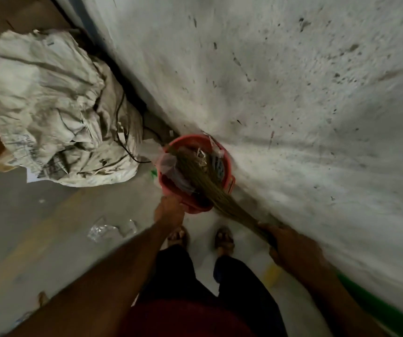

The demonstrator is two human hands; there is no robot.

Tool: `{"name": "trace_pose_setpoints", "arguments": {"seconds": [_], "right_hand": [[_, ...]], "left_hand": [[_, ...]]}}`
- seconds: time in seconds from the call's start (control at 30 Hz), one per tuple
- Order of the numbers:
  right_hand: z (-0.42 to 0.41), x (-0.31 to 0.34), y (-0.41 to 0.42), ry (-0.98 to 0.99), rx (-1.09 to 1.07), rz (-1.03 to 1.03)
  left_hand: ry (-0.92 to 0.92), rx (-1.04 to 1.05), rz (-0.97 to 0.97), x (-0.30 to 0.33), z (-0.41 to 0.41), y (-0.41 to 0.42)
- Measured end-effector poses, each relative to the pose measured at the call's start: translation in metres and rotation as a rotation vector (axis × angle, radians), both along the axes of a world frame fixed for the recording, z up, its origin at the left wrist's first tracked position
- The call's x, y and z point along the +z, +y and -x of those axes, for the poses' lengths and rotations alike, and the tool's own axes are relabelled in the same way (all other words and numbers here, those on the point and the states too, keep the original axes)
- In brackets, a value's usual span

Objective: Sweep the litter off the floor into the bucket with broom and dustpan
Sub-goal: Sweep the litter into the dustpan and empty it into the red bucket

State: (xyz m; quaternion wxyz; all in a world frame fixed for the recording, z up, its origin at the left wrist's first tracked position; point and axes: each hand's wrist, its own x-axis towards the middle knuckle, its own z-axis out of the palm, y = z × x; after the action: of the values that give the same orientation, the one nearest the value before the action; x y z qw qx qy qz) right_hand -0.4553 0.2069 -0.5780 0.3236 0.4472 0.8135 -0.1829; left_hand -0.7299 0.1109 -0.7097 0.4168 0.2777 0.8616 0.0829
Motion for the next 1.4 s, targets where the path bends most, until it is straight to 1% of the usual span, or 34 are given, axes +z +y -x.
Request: {"name": "trace_pose_setpoints", "arguments": {"seconds": [0.03,0.1,0.13,0.2,0.27,0.33,0.4,0.47,0.53,0.57,0.6,0.7,0.83,0.9,1.0,1.1,1.17,1.23,1.3,1.4], "right_hand": [[0.006,-0.013,0.003,0.011,-0.008,0.011],[0.016,-0.033,0.005,0.027,-0.031,0.013],[0.020,-0.042,0.006,0.024,-0.037,-0.012],[0.024,-0.051,0.007,0.014,-0.042,-0.084],[0.020,-0.054,0.001,0.006,-0.035,-0.152],[0.013,-0.050,-0.004,0.009,-0.061,-0.178],[0.007,-0.043,-0.008,0.011,-0.102,-0.182],[0.000,-0.036,-0.014,0.015,-0.136,-0.192],[-0.008,-0.028,-0.021,0.040,-0.168,-0.205],[-0.012,-0.026,-0.024,0.057,-0.177,-0.218],[-0.017,-0.023,-0.028,0.066,-0.179,-0.236],[-0.028,-0.017,-0.039,0.074,-0.184,-0.259],[-0.034,-0.008,-0.041,0.094,-0.161,-0.282],[-0.030,-0.003,-0.038,0.090,-0.154,-0.290],[-0.019,0.007,-0.032,0.102,-0.122,-0.269],[-0.010,0.016,-0.028,0.175,-0.088,-0.243],[-0.004,0.022,-0.025,0.268,-0.096,-0.193],[0.000,0.029,-0.022,0.357,-0.076,-0.134],[0.000,0.038,-0.018,0.431,-0.082,-0.025],[-0.005,0.049,-0.008,0.559,-0.055,0.157]], "left_hand": [[-0.028,-0.016,0.004,-0.002,0.003,0.009],[-0.010,-0.078,0.016,-0.010,0.006,0.024],[0.042,-0.110,0.041,-0.011,0.007,0.029],[0.188,-0.168,0.169,-0.013,0.010,0.038],[0.270,-0.273,0.229,-0.005,0.012,0.042],[0.320,-0.376,0.202,0.004,0.015,0.044],[0.328,-0.399,0.188,0.009,0.016,0.043],[0.261,-0.321,0.165,0.015,0.015,0.040],[0.240,-0.258,0.115,0.014,0.018,0.034],[0.256,-0.260,0.102,0.017,0.019,0.030],[0.262,-0.260,0.125,0.024,0.020,0.027],[0.360,-0.303,0.186,0.041,0.020,0.014],[0.373,-0.269,0.192,0.041,0.028,-0.008],[0.359,-0.266,0.180,0.041,0.033,-0.019],[0.283,-0.242,0.170,0.035,0.042,-0.033],[0.235,-0.202,0.086,0.039,0.041,-0.048],[0.219,-0.128,0.016,0.051,0.030,-0.060],[0.210,0.013,-0.027,0.062,0.018,-0.073],[0.214,0.183,-0.062,0.074,0.007,-0.088],[0.250,0.321,-0.118,0.095,-0.010,-0.107]]}}
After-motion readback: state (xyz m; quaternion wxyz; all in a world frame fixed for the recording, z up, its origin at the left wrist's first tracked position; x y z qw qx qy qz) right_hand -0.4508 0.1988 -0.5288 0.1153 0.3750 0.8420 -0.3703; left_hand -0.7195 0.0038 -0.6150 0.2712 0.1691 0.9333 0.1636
